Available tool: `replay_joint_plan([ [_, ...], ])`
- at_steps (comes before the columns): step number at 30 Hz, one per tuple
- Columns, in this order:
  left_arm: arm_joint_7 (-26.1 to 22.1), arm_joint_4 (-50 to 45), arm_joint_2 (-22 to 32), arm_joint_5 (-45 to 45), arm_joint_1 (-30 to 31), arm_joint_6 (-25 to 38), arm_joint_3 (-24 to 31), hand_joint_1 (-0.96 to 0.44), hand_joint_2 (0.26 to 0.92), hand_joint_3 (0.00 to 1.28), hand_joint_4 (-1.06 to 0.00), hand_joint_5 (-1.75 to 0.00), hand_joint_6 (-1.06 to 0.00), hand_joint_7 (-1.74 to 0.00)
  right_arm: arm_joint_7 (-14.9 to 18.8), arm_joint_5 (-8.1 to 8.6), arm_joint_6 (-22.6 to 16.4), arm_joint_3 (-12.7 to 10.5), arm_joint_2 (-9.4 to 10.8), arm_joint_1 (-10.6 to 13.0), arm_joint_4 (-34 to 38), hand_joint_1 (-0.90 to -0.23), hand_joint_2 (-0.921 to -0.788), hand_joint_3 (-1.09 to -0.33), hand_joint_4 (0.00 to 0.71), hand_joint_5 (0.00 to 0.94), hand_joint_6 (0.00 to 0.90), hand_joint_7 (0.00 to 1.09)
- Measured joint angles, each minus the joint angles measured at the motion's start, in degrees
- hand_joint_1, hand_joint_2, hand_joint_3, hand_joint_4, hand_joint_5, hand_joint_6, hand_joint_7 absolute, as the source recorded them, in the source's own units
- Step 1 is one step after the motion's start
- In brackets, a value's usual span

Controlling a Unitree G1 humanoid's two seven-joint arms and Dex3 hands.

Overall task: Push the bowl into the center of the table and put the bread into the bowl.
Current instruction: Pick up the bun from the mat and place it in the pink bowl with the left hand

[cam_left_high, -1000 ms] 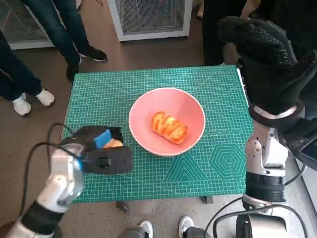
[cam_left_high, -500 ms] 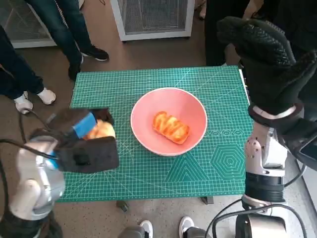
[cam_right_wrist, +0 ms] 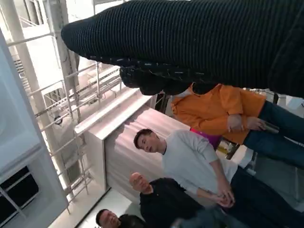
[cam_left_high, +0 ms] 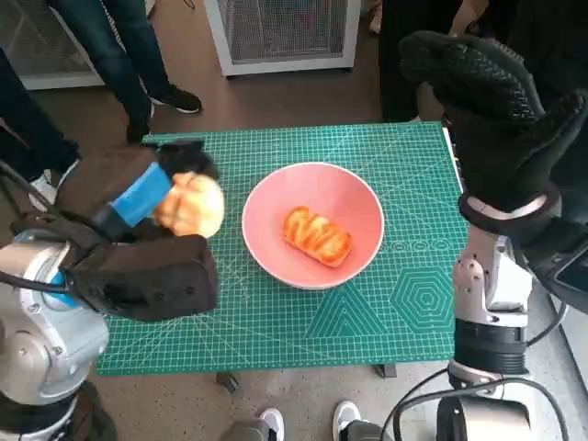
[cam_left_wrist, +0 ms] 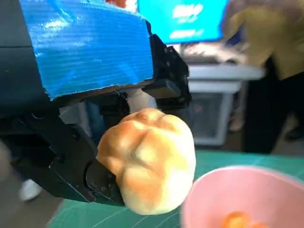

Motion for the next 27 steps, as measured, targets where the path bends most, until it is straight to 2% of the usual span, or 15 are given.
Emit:
replay_joint_plan([
  [13, 0.0, 8.4, -6.7, -1.1, -9.8, -5.3, -7.0, 0.00, 0.873, 0.08, -0.78, -1.16, -0.71, -0.99, 0.1, 0.48, 0.3, -0.2, 0.0, 0.1, -0.5, -0.663, -0.921, -0.753, 0.321, 0.003, 0.235, 0.39],
  [15, 0.1, 9.9, -7.9, -1.1, -11.0, -6.5, -8.0, 0.00, 0.842, 0.15, -0.76, -1.19, -0.72, -1.00, 0.1, 0.49, 0.3, -0.3, 0.0, 0.2, -0.6, -0.663, -0.921, -0.753, 0.321, 0.003, 0.234, 0.39],
  [17, 0.3, 11.9, -9.0, -1.2, -12.4, -7.8, -9.3, 0.00, 0.691, 0.44, -0.71, -1.30, -0.71, -1.05, 0.1, 0.48, 0.3, -0.3, -0.1, 0.3, -0.7, -0.664, -0.921, -0.753, 0.321, 0.003, 0.234, 0.39],
  [18, 0.5, 13.0, -9.7, -1.1, -13.0, -8.4, -9.9, 0.00, 0.665, 0.49, -0.71, -1.32, -0.71, -1.07, 0.1, 0.48, 0.3, -0.3, -0.1, 0.3, -0.8, -0.664, -0.921, -0.753, 0.321, 0.003, 0.234, 0.39],
  [20, 0.7, 14.9, -10.7, -1.1, -14.0, -9.2, -10.8, 0.00, 0.545, 0.73, -0.65, -1.48, -0.71, -1.11, 0.1, 0.47, 0.3, -0.3, -0.1, 0.4, -0.9, -0.664, -0.921, -0.753, 0.321, 0.003, 0.234, 0.39],
  [24, 0.6, 19.5, -12.9, -0.9, -16.5, -9.7, -13.0, 0.01, 0.446, 0.96, -0.57, -1.67, -0.69, -1.18, 0.1, 0.39, 0.3, -0.4, -0.1, 0.5, -1.0, -0.665, -0.921, -0.753, 0.321, 0.003, 0.234, 0.39],
  [25, 0.4, 20.4, -13.4, -0.8, -17.1, -9.7, -13.5, 0.01, 0.441, 0.97, -0.56, -1.69, -0.69, -1.18, 0.1, 0.38, 0.3, -0.4, -0.1, 0.5, -1.0, -0.665, -0.921, -0.753, 0.321, 0.003, 0.234, 0.39],
  [27, 0.3, 22.2, -14.2, -0.6, -17.9, -9.7, -14.3, 0.00, 0.454, 0.96, -0.57, -1.58, -0.62, -1.35, 0.1, 0.36, 0.2, -0.4, -0.1, 0.6, -1.1, -0.666, -0.921, -0.753, 0.320, 0.002, 0.234, 0.39],
])
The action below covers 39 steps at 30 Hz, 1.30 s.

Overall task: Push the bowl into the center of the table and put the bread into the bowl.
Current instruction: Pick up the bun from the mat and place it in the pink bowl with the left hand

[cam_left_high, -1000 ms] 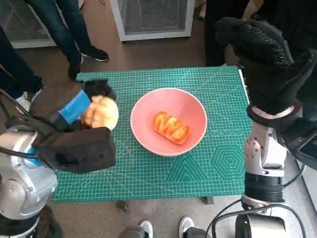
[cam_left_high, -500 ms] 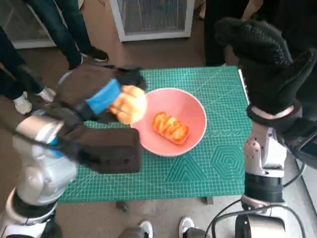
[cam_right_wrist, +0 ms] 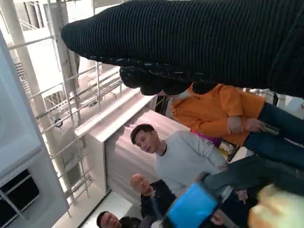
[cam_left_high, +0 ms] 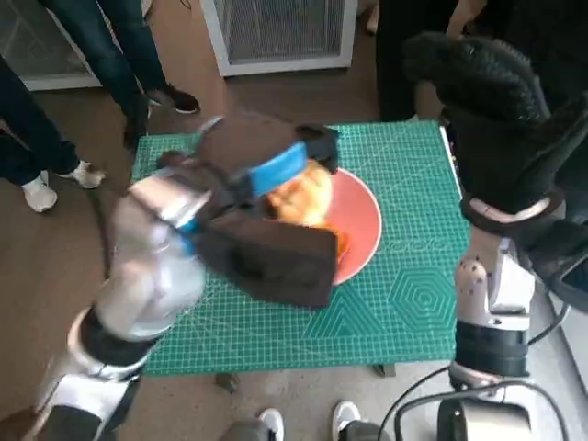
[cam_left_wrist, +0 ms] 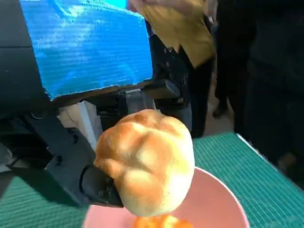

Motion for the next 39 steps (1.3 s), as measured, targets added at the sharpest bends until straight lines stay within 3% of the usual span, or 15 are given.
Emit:
replay_joint_plan([
  [5, -0.1, 4.1, -1.5, 0.9, -1.7, 0.0, -2.1, 0.00, 0.453, 0.97, -0.57, -1.52, -0.59, -1.45, 0.0, -0.45, -0.1, -0.2, -0.1, 0.1, 0.0, -0.667, -0.921, -0.753, 0.319, 0.001, 0.235, 0.38],
  [10, 0.1, 6.3, -2.3, 1.4, -1.8, -0.4, -3.2, 0.00, 0.451, 0.96, -0.59, -1.48, -0.60, -1.45, -0.1, -0.90, -0.3, -0.3, -0.1, 0.2, 0.0, -0.667, -0.921, -0.752, 0.319, 0.001, 0.235, 0.38],
  [12, 0.1, 7.1, -2.5, 1.4, -1.8, -0.4, -3.3, 0.00, 0.503, 0.88, -0.59, -1.45, -0.59, -1.42, -0.1, -0.95, -0.4, -0.3, -0.1, 0.2, 0.0, -0.667, -0.921, -0.752, 0.319, 0.001, 0.235, 0.38],
  [14, 0.2, 7.9, -2.7, 1.4, -1.8, -0.1, -3.3, 0.00, 0.611, 0.71, -0.56, -1.42, -0.56, -1.39, -0.2, -0.97, -0.4, -0.4, -0.1, 0.3, -0.1, -0.667, -0.921, -0.752, 0.319, 0.001, 0.235, 0.38],
  [15, 0.1, 8.5, -2.8, 1.4, -1.9, 0.3, -3.3, 0.08, 0.603, 0.71, -0.58, -1.41, -0.49, -1.26, -0.2, -0.98, -0.4, -0.4, -0.1, 0.4, -0.2, -0.667, -0.921, -0.752, 0.319, 0.001, 0.235, 0.38],
  [17, -0.3, 9.8, -3.5, 1.3, -2.0, 1.5, -3.3, 0.27, 0.571, 0.73, -0.65, -1.38, -0.36, -0.80, -0.2, -0.98, -0.4, -0.5, -0.1, 0.5, -0.2, -0.666, -0.921, -0.752, 0.318, 0.001, 0.235, 0.38],
  [20, -1.5, 11.5, -4.4, 0.9, -2.2, 3.6, -3.3, 0.36, 0.580, 0.70, -0.67, -1.37, -0.27, -0.50, -0.2, -0.98, -0.4, -0.6, -0.2, 0.7, -0.3, -0.666, -0.921, -0.752, 0.318, 0.001, 0.235, 0.38],
  [21, -1.9, 11.8, -4.7, 0.6, -2.2, 4.2, -3.3, 0.36, 0.636, 0.61, -0.65, -1.37, -0.26, -0.46, -0.2, -0.98, -0.4, -0.6, -0.1, 0.7, -0.3, -0.666, -0.921, -0.752, 0.318, 0.000, 0.235, 0.38],
  [22, -2.2, 12.0, -4.8, 0.4, -2.2, 4.6, -3.3, 0.36, 0.739, 0.45, -0.63, -1.35, -0.24, -0.41, -0.2, -0.99, -0.4, -0.6, -0.1, 0.8, -0.3, -0.666, -0.921, -0.752, 0.318, 0.000, 0.235, 0.38],
  [24, -2.7, 12.0, -4.9, 0.1, -2.2, 5.2, -3.3, -0.02, 0.718, 0.22, -0.37, -0.69, -0.22, -0.33, -0.3, -1.04, -0.4, -0.6, -0.1, 0.9, -0.4, -0.665, -0.921, -0.752, 0.318, 0.000, 0.235, 0.38],
  [27, -2.9, 11.8, -4.8, 0.1, -2.2, 5.6, -3.3, -0.22, 0.711, 0.10, -0.19, -0.24, -0.21, -0.27, -0.5, -1.07, -0.4, -0.6, -0.1, 1.0, -0.5, -0.665, -0.921, -0.752, 0.318, 0.000, 0.233, 0.38],
  [32, -2.3, 11.3, -4.7, 0.0, -2.1, 5.5, -3.2, -0.32, 0.709, 0.04, -0.09, -0.04, -0.18, -0.23, -0.8, -1.09, -0.4, -0.4, -0.1, 1.1, -0.9, -0.664, -0.921, -0.753, 0.318, 0.000, 0.227, 0.38],
  [39, -0.7, 10.8, -4.5, -1.5, -1.2, 4.4, -2.7, -0.34, 0.710, 0.03, -0.07, 0.00, -0.15, -0.22, -1.0, -1.08, -0.3, -0.2, 0.0, 1.1, -1.1, -0.666, -0.921, -0.753, 0.316, 0.000, 0.224, 0.38],
])
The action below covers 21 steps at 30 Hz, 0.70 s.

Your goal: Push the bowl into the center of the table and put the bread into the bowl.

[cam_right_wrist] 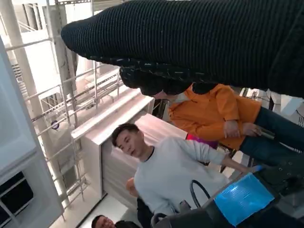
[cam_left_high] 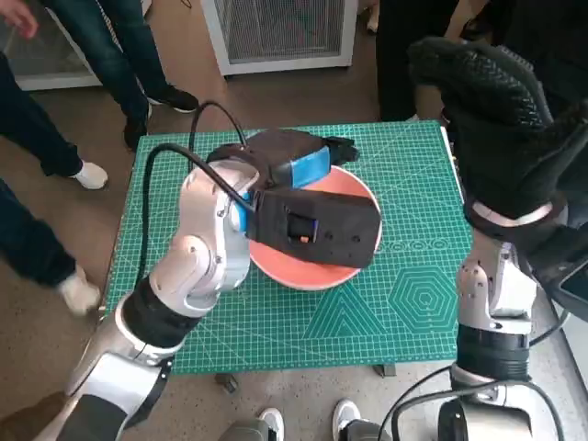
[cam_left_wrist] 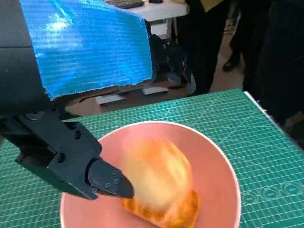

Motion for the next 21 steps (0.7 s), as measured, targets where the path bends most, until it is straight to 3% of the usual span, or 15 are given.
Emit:
replay_joint_plan([
  [13, 1.7, -3.0, 2.5, -3.4, 1.7, -2.8, 3.6, -0.40, 0.724, 0.02, -0.03, 0.00, -0.10, -0.19, 0.0, 0.27, 0.5, -0.2, 0.0, 0.0, 0.1, -0.678, -0.921, -0.729, 0.344, 0.012, 0.260, 0.40],
  [17, 3.5, -4.5, 3.1, -8.1, 3.2, -4.3, 8.4, -0.42, 0.755, 0.03, -0.02, 0.00, -0.09, -0.18, 0.0, 0.28, 0.5, -0.4, 0.0, -0.1, 0.4, -0.669, -0.921, -0.729, 0.347, 0.012, 0.258, 0.40],
  [21, 8.6, -5.2, 3.1, -16.5, 6.1, -9.6, 16.0, -0.47, 0.803, 0.04, -0.02, 0.00, -0.09, -0.18, 0.0, 0.17, 0.4, -0.5, 0.0, -0.2, 0.6, -0.661, -0.921, -0.729, 0.338, 0.006, 0.252, 0.39],
])
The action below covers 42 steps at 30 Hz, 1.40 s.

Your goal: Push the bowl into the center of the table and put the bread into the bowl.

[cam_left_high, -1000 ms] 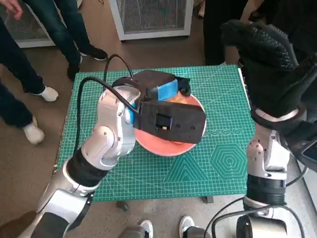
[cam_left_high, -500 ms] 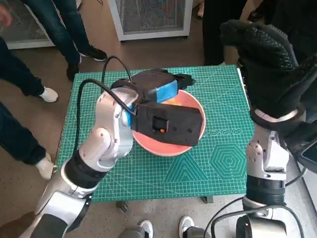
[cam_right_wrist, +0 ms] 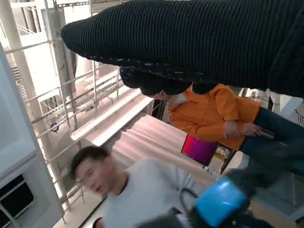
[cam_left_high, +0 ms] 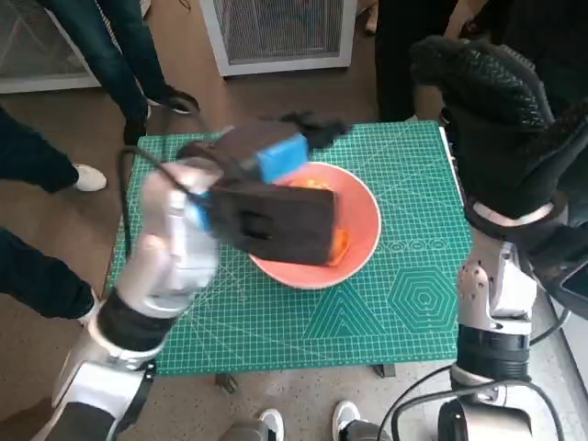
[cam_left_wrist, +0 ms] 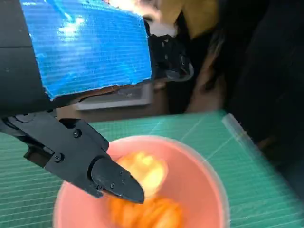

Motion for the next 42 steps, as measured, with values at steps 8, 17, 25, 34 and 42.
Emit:
replay_joint_plan([
  [8, 14.4, 4.9, -3.3, -17.1, 6.6, -17.3, 14.0, -0.62, 0.909, 0.08, -0.03, 0.00, -0.10, -0.18, 0.0, -0.01, 0.0, -0.1, 0.0, -0.2, 0.3, -0.670, -0.921, -0.716, 0.317, 0.000, 0.245, 0.39],
  [17, 25.5, 2.9, -8.8, -26.1, 12.7, -25.0, 19.3, -0.69, 0.921, 0.30, -0.06, -0.01, -0.08, -0.21, 0.0, 0.11, 0.6, -0.1, 0.0, -1.2, 0.8, -0.667, -0.921, -0.708, 0.317, 0.001, 0.244, 0.39],
  [25, 30.7, -2.7, -11.7, -29.5, 17.6, -25.5, 20.2, -0.72, 0.921, 0.37, -0.07, -0.01, -0.06, -0.22, -0.1, -0.06, 0.7, -0.1, 0.0, -2.3, 1.0, -0.648, -0.921, -0.712, 0.319, 0.002, 0.243, 0.39],
  [34, 33.7, -5.4, -13.6, -31.3, 20.8, -25.9, 20.2, -0.76, 0.921, 0.39, -0.07, -0.01, -0.06, -0.22, -1.1, -1.18, 0.6, 0.1, 0.0, -2.4, 1.7, -0.643, -0.921, -0.722, 0.322, 0.003, 0.241, 0.39],
  [42, 36.0, -5.4, -15.4, -32.0, 22.9, -27.1, 20.0, -0.78, 0.921, 0.39, -0.10, -0.02, -0.07, -0.22, -2.1, -2.31, 0.6, 0.2, 0.0, -2.8, 1.9, -0.643, -0.921, -0.724, 0.322, 0.002, 0.239, 0.40],
])
